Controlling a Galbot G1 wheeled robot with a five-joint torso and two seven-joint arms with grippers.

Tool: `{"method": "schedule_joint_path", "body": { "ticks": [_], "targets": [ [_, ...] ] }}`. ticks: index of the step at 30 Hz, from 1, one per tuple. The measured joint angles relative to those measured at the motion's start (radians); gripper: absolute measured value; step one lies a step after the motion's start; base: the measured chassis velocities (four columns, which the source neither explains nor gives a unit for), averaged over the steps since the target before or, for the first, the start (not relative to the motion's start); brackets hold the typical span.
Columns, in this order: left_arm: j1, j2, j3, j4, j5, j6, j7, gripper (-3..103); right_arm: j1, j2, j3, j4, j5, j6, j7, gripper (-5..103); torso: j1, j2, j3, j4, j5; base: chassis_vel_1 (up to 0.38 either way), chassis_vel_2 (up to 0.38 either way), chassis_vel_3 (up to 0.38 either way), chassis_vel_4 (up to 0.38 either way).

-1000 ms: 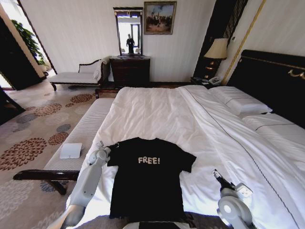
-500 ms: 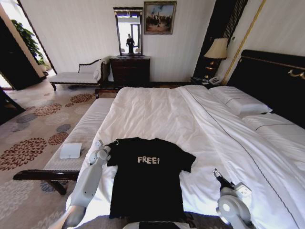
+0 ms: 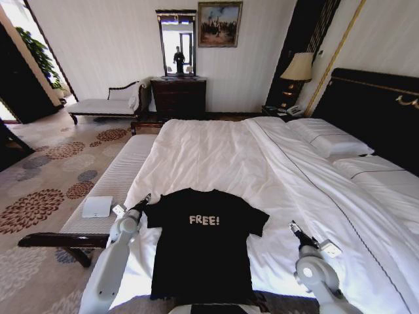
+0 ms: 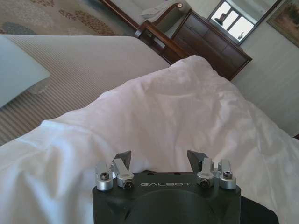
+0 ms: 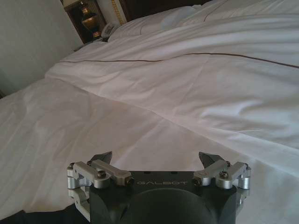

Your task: Fold the clothes on the bed.

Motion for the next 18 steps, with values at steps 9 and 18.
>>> {"method": "schedule_joint_path", "body": {
  "ticks": [9,18],
  "targets": [
    [0.32,0.03,-0.08,-0.267,-0.049,-0.032,0.132,99,0.054,-0.022,-0.017,0.003,0.224,0.007,-0.154,100,0.0,0.0,0.0,0.0007,0.0,0.0,0.0,0.0,0.0],
    [0.386,0.019,-0.144,-0.401,-0.121,-0.037,0.116,100,0.104,0.022,-0.053,-0.1,0.25,-0.009,-0.143,100,0.0,0.0,0.0,0.0002,0.0002,0.0,0.0,0.0,0.0]
  ]
}}
